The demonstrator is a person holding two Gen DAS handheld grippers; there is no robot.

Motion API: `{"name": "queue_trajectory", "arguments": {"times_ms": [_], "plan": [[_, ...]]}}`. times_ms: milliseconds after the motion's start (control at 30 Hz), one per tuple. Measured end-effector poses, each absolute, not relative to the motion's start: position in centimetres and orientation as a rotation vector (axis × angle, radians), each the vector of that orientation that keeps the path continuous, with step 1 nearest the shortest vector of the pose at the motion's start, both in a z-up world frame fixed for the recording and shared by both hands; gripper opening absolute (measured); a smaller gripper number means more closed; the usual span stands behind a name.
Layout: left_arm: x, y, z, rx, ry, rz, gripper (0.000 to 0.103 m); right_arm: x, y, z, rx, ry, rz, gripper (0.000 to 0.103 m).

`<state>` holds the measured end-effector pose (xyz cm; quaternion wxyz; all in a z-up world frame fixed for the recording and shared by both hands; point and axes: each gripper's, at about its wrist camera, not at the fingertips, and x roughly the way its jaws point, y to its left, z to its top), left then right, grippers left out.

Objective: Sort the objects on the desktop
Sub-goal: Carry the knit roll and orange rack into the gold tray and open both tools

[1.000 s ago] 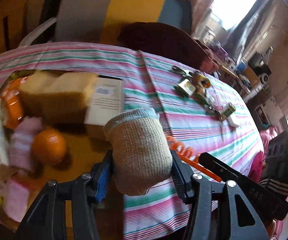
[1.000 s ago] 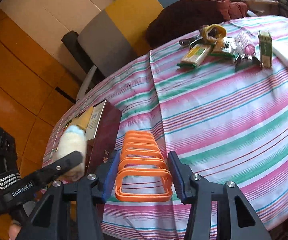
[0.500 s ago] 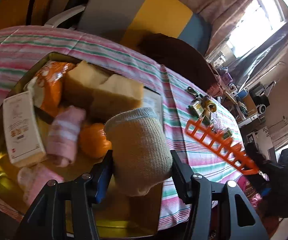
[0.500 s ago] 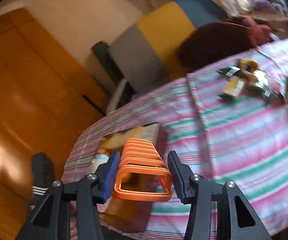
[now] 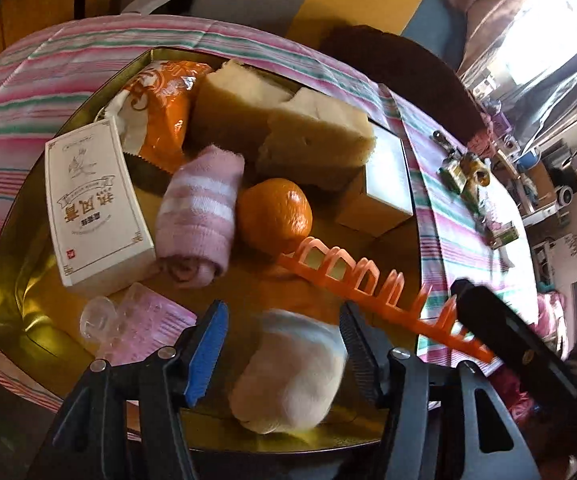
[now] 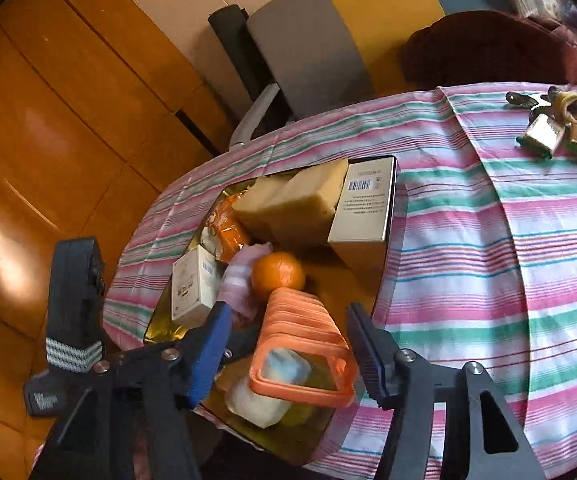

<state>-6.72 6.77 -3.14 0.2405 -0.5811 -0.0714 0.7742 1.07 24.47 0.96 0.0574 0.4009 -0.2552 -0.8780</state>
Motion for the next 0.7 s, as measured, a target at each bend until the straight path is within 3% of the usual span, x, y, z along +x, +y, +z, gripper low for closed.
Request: {"name": "queue_trajectory", "arguments": {"times_ms": [300, 700], "plan": [[-7.5, 5.2, -2.5, -1.53, -0.338, 2.129, 0.06, 2.4, 27.0, 0.0, 1.216, -0.906, -2.664, 0.061], [-7.1, 7.2, -1.3, -1.477, -0.237, 2.144, 0.06, 4.1, 30.3, -1.2, 1.201, -1.069, -2.667, 0.062]]}}
